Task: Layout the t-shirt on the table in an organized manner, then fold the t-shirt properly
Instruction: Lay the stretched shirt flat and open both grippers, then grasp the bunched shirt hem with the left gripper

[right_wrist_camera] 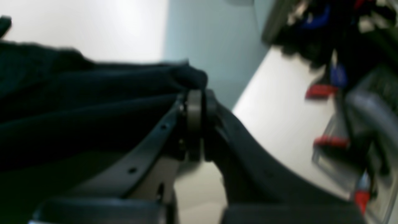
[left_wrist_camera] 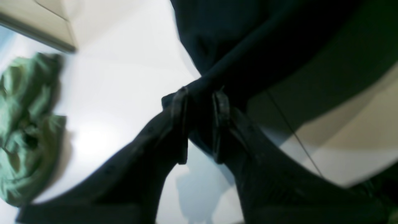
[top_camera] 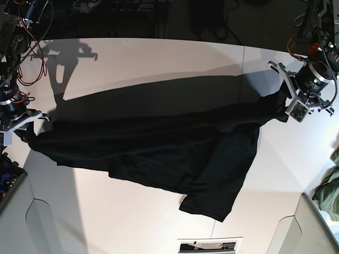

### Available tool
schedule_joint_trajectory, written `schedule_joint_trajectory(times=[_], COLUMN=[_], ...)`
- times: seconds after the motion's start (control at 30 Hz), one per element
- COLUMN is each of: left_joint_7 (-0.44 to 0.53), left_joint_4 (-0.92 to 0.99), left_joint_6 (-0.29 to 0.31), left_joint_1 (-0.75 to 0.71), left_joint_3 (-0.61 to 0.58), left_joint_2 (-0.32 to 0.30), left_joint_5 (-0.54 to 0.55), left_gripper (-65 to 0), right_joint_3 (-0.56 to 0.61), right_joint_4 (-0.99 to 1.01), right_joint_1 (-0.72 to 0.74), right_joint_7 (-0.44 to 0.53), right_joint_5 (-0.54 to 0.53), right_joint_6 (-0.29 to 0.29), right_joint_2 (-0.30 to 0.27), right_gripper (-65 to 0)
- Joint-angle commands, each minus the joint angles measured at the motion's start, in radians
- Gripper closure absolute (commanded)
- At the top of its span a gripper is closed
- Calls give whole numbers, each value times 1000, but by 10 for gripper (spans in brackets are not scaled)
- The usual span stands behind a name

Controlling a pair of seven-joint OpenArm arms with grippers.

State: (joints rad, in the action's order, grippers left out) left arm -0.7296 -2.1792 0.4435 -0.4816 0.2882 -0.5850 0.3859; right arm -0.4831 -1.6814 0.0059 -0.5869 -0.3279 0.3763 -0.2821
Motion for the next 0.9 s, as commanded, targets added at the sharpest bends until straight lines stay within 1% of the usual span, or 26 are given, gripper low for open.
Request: schedule_joint_trajectory(times=[0.0, 0.03, 0.1, 0.13, 0.2, 0.23, 0.27, 0.3, 0.33, 0.37, 0.4, 0.43, 0.47, 0.5, 0.6, 0.7, 0.77, 0.8, 0.83, 0.87], left_joint_7=[10, 5, 2, 2, -2, -5, -5, -13, -24, -31, -31, -30, -28, -27, 6, 84, 105, 105, 106, 107], left_joint_4=[-13, -13, -13, -13, -13, -13, -13, -13, -13, -13, -13, -13, -13, -13, -19, -35, -34, -29, -21, -7], left_joint_6=[-3, 2, 32, 52, 93, 100, 100, 100, 100, 100, 99, 99, 89, 68, 13, 15, 36, 44, 43, 43], left_joint_1=[-16, -33, -65, -81, -106, -114, -118, -120, -120, -120, -120, -119, -118, -114, -95, -62, -15, 11, 39, 66], left_joint_3=[10, 10, 10, 10, 10, 10, 10, 10, 10, 10, 10, 10, 10, 11, 59, 127, 136, 129, 115, 93], left_joint_2=[-17, -17, -17, -16, -17, -16, -16, -16, -16, -16, -16, -16, -16, -16, -16, -16, -16, -16, -16, -16], left_joint_5=[-1, -1, -1, 5, 42, 62, 77, 94, 108, 125, 138, 141, 139, 135, 141, 206, 261, 283, 288, 287], left_gripper=[-151, -151, -151, -151, -151, -152, -167, -223, -301, -377, -433, -454, -453, -453, -453, -452, -451, -451, -451, -451], right_joint_3=[-24, -41, -80, -100, -130, -136, -137, -136, -135, -135, -135, -135, -135, -136, -137, -137, -136, -136, -130, -123], right_joint_4=[-20, -21, -25, -26, -25, -25, -24, -24, -24, -24, -24, -24, -24, -24, -29, -34, -34, -33, -32, -29], right_joint_1=[-5, -21, -47, -54, -69, -71, -70, -70, -70, -70, -70, -70, -69, -67, -59, -26, 13, 34, 55, 71], right_joint_7=[21, 21, 13, 5, -25, -51, -79, -98, -105, -106, -105, -100, -92, -84, -43, -40, -39, -39, -39, -40], right_joint_5=[-36, -60, -97, -114, -153, -166, -169, -171, -179, -180, -179, -180, -181, -181, -226, -267, -266, -256, -243, -224], right_joint_6=[8, 14, 26, 42, 62, 67, 67, 67, 67, 67, 67, 67, 67, 66, 66, 72, 73, 73, 73, 72], right_joint_2=[-17, -17, -17, -17, -17, -17, -17, -16, -16, -14, -14, -15, -15, -15, -15, -14, -6, 2, 10, 18], right_gripper=[0, 0, 0, 0, 0, 0, 0, 0, -31, -144, -256, -347, -407, -436, -440, -440, -439, -427, -362, -250])
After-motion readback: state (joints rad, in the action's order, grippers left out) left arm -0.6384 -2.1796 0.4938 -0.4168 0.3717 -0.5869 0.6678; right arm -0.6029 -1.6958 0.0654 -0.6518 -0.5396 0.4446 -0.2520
